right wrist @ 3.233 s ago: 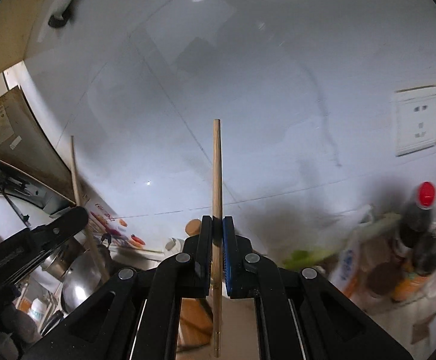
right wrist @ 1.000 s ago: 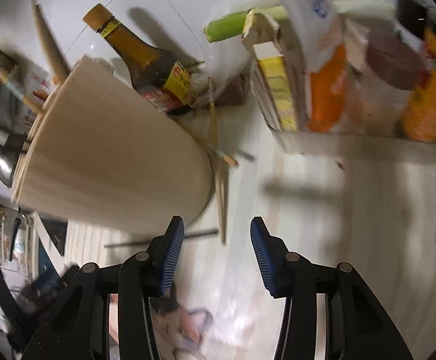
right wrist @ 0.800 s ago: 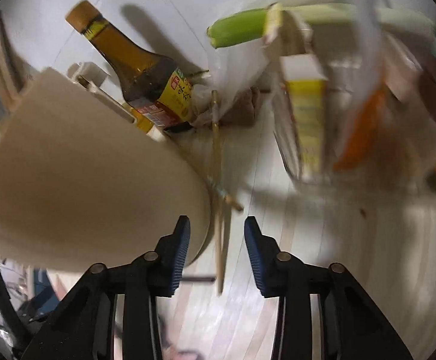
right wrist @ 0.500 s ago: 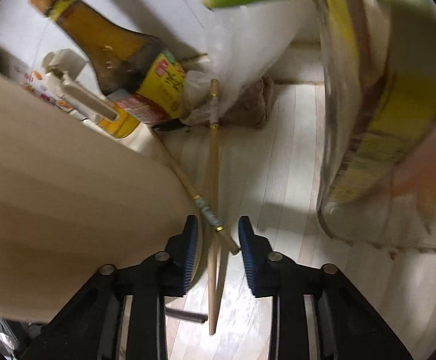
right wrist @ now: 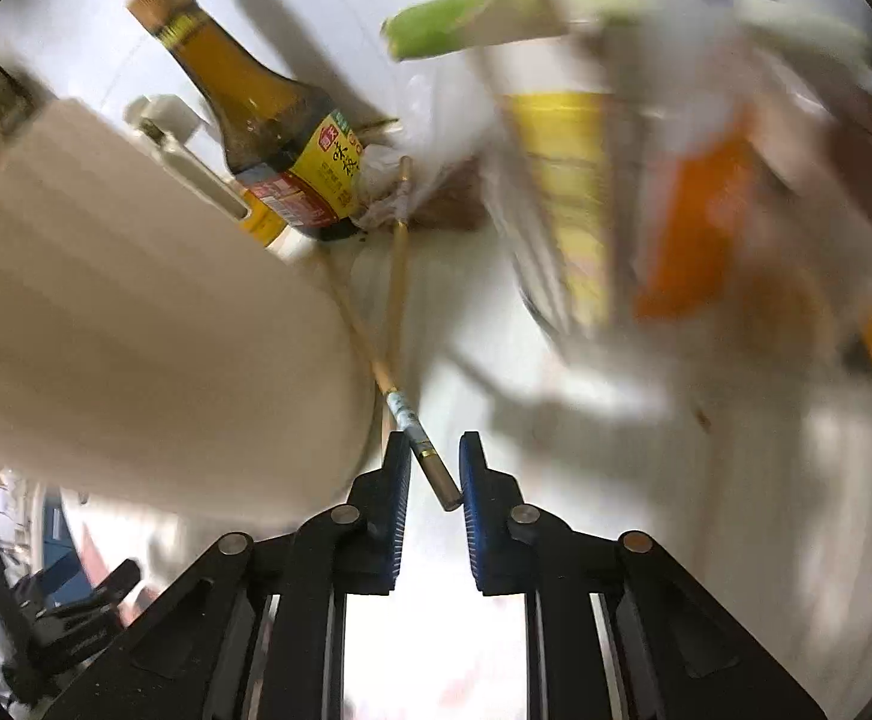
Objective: Organize utensils
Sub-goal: 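Grasp a patterned light chopstick with the right tool while the left tool approaches another, then grasp a light chopstick with the left tool while the right tool lifts its chopstick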
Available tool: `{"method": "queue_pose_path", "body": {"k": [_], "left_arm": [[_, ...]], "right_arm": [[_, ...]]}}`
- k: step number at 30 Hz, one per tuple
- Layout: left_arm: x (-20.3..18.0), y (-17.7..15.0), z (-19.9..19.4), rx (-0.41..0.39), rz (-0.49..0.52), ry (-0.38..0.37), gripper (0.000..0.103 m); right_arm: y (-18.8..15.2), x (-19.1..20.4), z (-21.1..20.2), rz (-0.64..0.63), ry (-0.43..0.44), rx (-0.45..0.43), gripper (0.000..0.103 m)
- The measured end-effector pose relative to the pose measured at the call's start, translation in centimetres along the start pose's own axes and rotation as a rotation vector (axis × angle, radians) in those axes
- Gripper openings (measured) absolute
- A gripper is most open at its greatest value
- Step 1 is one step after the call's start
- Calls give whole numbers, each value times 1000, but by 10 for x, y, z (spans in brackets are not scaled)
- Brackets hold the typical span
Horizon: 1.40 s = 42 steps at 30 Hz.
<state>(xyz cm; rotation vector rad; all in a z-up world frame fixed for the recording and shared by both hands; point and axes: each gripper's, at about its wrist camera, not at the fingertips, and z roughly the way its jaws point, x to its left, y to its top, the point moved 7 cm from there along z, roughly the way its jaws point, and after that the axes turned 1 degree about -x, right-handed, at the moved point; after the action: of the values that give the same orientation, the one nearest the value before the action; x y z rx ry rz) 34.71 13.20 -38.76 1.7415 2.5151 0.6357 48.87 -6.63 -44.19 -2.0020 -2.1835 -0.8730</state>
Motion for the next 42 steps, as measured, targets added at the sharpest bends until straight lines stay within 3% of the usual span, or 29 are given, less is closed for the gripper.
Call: {"method": "queue_pose_path", "body": {"k": [6,10,13,18,22,24,28,29,31,35,40,41,42], "left_arm": [[-50,-28,-13,4,131,-69,103],[-84,-40,-18,7,212,-107,103],[-102,-42,-27,-8,250,-124,103],[-124,-45,-38,-22,277,-146,103],[-150,-44,-37,13,257,-165,103],[-168,-43,-36,29,265,-181,103],[-196,-45,-36,39,285,-174,103],[-201,-45,-36,44,284,-172,103],[-212,-46,-35,61,280,-183,102],[-238,-49,-39,89,287,-254,95],[-285,-50,-49,85,326,-330,88],[-292,-50,-50,83,334,-333,86],[-302,-49,-50,79,348,-334,76]], "right_arm": [[-87,-46,-64,81,-51,0,8],[-132,-72,-73,114,-64,79,10],[-150,-82,-73,109,-28,181,10],[-125,-93,-104,145,5,73,12],[-87,-121,-94,111,-107,32,12],[-75,-131,-73,69,-139,71,12],[-67,-126,-25,-166,-211,218,12],[-63,-123,-22,-237,-259,198,12],[-65,-121,-18,-272,-260,238,10],[-77,-139,-41,-157,-283,220,9],[-125,-177,-89,88,-306,222,7],[-135,-182,-98,126,-302,225,7],[-142,-185,-105,157,-302,226,7]]}}
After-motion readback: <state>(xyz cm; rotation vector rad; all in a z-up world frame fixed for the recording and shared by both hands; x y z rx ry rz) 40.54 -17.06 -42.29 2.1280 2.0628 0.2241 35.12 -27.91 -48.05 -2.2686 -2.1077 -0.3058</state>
